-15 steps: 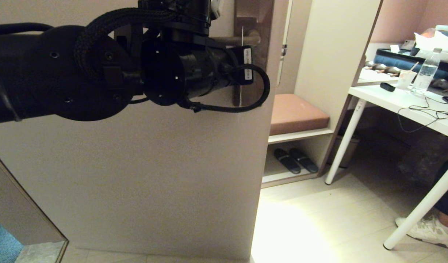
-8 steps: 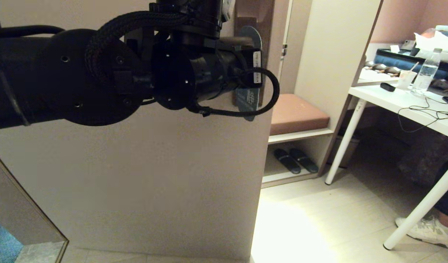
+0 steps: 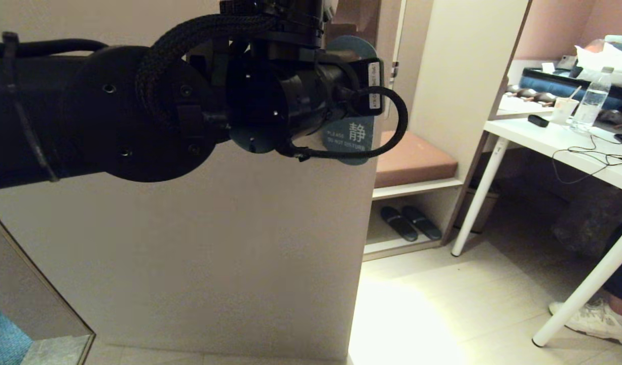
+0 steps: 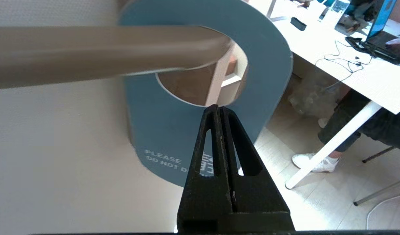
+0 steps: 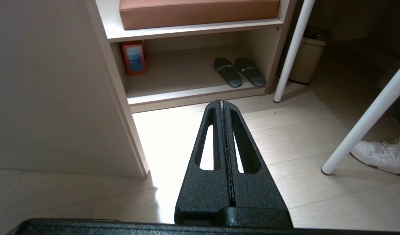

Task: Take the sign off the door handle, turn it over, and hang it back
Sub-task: Hang the sign back with the other side facing out

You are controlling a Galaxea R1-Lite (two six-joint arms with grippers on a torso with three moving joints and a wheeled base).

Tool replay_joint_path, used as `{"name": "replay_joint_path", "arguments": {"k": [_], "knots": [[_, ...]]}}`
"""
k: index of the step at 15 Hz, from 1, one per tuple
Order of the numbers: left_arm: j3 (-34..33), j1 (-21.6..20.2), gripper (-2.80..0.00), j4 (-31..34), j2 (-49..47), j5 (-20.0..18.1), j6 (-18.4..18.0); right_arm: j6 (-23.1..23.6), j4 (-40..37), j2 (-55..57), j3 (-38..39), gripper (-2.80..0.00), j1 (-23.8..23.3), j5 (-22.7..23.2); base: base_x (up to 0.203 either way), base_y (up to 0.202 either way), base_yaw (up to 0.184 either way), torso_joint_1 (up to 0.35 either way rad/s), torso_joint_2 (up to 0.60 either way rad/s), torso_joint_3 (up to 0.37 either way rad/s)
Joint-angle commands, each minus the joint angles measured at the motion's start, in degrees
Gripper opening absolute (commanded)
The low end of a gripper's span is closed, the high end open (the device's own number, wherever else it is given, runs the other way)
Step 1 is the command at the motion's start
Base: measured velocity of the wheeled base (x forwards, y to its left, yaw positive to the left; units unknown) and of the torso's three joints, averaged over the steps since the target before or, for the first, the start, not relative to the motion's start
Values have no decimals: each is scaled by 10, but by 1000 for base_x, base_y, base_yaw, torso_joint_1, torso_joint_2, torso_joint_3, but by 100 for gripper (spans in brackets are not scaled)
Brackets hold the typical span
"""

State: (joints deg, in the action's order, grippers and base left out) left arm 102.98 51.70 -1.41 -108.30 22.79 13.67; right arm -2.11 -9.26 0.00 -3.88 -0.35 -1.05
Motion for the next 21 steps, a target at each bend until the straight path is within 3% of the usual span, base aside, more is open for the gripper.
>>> {"name": "replay_joint_path", "arguments": {"k": [1,21], "knots": [[6,1,-280,-3,-8,1,0,0,-1,0,0,-280,0,-1,0,0,0,0,0,0],[20,4,-280,-3,-28,-4,0,0,-1,0,0,-280,0,0,0,0,0,0,0,0]]}}
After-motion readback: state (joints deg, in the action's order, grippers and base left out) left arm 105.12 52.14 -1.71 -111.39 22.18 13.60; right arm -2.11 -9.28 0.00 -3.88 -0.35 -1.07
